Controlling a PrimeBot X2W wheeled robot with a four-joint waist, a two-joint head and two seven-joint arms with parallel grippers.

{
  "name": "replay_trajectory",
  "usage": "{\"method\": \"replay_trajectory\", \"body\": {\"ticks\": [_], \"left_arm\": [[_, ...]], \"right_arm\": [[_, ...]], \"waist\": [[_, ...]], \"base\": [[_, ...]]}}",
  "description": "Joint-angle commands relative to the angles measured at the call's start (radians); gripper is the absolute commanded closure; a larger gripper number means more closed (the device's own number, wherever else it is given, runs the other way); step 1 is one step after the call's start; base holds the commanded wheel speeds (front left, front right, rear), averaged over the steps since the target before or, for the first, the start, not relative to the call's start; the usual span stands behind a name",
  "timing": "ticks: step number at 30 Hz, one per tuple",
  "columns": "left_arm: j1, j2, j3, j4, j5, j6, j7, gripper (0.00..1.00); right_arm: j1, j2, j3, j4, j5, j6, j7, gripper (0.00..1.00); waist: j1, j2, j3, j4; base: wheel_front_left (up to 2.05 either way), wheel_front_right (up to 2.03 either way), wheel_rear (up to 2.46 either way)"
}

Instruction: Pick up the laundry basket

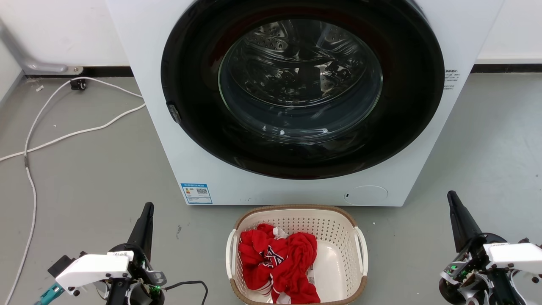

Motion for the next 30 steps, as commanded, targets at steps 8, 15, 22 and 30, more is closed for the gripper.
{"method": "replay_trajectory", "body": {"ticks": [8, 15, 22, 30], "left_arm": [[-0.011, -0.001, 0.004, 0.001, 0.006, -0.003, 0.002, 1.00], [-0.011, -0.001, 0.004, 0.001, 0.005, -0.003, 0.002, 1.00], [-0.011, -0.001, 0.004, 0.001, 0.006, -0.003, 0.003, 1.00], [-0.011, -0.001, 0.004, 0.001, 0.006, -0.003, 0.003, 1.00]], "right_arm": [[-0.013, 0.004, -0.001, 0.001, -0.004, 0.003, 0.002, 1.00], [-0.013, 0.004, -0.002, 0.001, -0.004, 0.003, 0.002, 1.00], [-0.013, 0.004, -0.002, 0.001, -0.004, 0.003, 0.002, 1.00], [-0.013, 0.004, -0.002, 0.001, -0.004, 0.003, 0.002, 1.00]], "waist": [[0.0000, 0.0000, 0.000, 0.000], [0.0000, 0.0000, 0.000, 0.000], [0.0000, 0.0000, 0.000, 0.000], [0.0000, 0.0000, 0.000, 0.000]], "base": [[0.00, 0.00, 0.00], [0.00, 0.00, 0.00], [0.00, 0.00, 0.00], [0.00, 0.00, 0.00]]}}
